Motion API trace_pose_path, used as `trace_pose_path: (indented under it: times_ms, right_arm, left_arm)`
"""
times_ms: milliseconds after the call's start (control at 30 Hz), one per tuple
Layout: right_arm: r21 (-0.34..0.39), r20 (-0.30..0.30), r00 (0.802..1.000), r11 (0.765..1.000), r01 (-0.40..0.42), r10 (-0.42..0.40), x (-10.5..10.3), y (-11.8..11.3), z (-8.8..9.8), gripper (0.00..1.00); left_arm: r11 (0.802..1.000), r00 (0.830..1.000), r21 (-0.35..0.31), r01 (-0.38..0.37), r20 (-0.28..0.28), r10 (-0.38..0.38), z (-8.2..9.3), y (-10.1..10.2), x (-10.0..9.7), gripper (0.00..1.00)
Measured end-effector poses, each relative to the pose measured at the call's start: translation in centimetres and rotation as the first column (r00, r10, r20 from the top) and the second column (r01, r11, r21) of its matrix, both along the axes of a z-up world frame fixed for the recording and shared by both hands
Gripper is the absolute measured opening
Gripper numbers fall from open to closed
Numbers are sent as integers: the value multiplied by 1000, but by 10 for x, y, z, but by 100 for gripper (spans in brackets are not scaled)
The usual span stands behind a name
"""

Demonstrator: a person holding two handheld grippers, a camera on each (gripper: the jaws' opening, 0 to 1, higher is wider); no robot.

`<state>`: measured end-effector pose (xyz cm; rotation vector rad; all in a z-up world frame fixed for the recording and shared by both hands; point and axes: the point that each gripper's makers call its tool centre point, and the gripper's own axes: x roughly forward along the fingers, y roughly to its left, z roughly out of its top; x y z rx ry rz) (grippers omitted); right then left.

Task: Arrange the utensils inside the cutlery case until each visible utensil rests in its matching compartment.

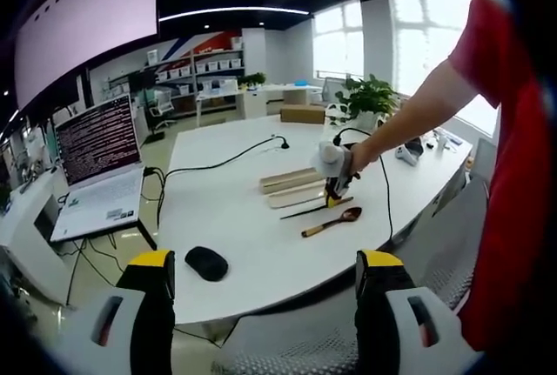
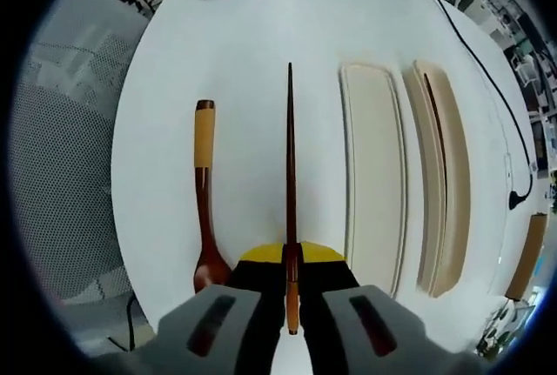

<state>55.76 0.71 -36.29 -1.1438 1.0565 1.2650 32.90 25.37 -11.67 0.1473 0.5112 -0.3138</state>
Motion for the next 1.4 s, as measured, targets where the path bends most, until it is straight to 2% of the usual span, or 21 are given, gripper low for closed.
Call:
trace_pose_path:
  times_ms: [433,967,1133,1300,1400]
  right_arm:
    - [14,16,1000,1000,-4,4,2,0,15,0]
    - [17,13,1000,1000,19,-19,3,-1,22,0]
    - [16,16,1000,1000,16,-17,3,-4,25,0]
    - [20,16,1000,1000,18,-19,5,-3,26,0]
    - [21,12,1000,1000,19,-19,4,-4,28,0]
  left_arm:
    - [1000,1000,1,24,18,-24,5,-5,6,88]
    - [1000,999,-7,25,25,-25,6,-2,5,88]
    - [999,999,-30,25,42,-24,11,-5,6,89]
    - [999,999,-26,25,45,-24,12,-6,7,89]
    - [998,998,-54,20,58,-17,16,-8,8,90]
